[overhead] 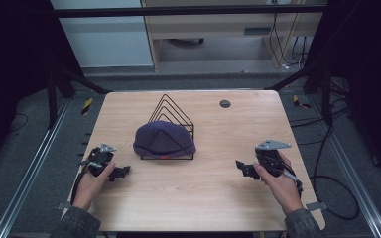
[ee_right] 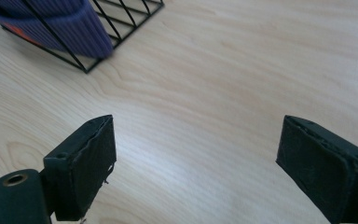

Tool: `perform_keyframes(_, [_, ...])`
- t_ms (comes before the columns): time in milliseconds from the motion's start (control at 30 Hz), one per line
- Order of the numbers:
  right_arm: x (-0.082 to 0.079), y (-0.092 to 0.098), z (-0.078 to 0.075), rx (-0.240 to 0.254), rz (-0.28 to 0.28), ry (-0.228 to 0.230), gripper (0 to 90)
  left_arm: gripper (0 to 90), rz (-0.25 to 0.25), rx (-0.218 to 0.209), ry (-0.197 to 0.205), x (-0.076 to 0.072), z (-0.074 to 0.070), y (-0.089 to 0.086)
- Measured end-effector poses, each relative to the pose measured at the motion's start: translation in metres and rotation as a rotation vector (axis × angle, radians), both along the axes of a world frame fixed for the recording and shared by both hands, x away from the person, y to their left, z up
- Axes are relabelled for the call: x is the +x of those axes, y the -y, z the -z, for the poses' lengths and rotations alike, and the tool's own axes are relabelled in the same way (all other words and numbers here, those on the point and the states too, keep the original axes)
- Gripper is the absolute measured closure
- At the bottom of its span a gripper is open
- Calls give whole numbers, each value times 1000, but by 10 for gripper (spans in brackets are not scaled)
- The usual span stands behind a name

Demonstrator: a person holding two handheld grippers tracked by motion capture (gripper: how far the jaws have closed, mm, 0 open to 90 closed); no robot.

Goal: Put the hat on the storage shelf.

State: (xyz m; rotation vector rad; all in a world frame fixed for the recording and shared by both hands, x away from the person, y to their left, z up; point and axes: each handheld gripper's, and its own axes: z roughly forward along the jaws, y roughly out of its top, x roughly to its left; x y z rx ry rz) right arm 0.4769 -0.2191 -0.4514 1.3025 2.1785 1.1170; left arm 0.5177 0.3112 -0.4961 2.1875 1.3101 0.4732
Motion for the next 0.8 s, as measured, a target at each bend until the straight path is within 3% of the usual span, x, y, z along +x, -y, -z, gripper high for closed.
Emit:
perform_keyframes(200, [-4, 11, 30, -5, 35, -42, 120, 0, 1, -13, 20, -2, 3, 1])
perform_keyframes(367, [-4, 10, 39, -42, 39, -71, 120, 0, -3, -27, 42, -4, 5, 0])
perform_keyframes(500, [-5, 6, 48, -36, 29, -112, 119, 0, 1, -27, 45, -4, 5, 0])
perform_keyframes(567, [-5, 3, 51, -63, 26, -129, 106, 0, 3, -28, 48, -5, 6, 0])
perform_keyframes(633, [-6, 2, 52, -105, 33, -106, 104, 0, 3, -32, 53, -5, 6, -1])
perform_keyframes(733, [-8, 1, 55, -100, 44, -84, 83, 0, 7, -33, 50, -7, 6, 0])
perform_keyframes(800, [-10, -1, 58, -126, 42, -57, 69, 0, 9, -31, 46, -7, 6, 0])
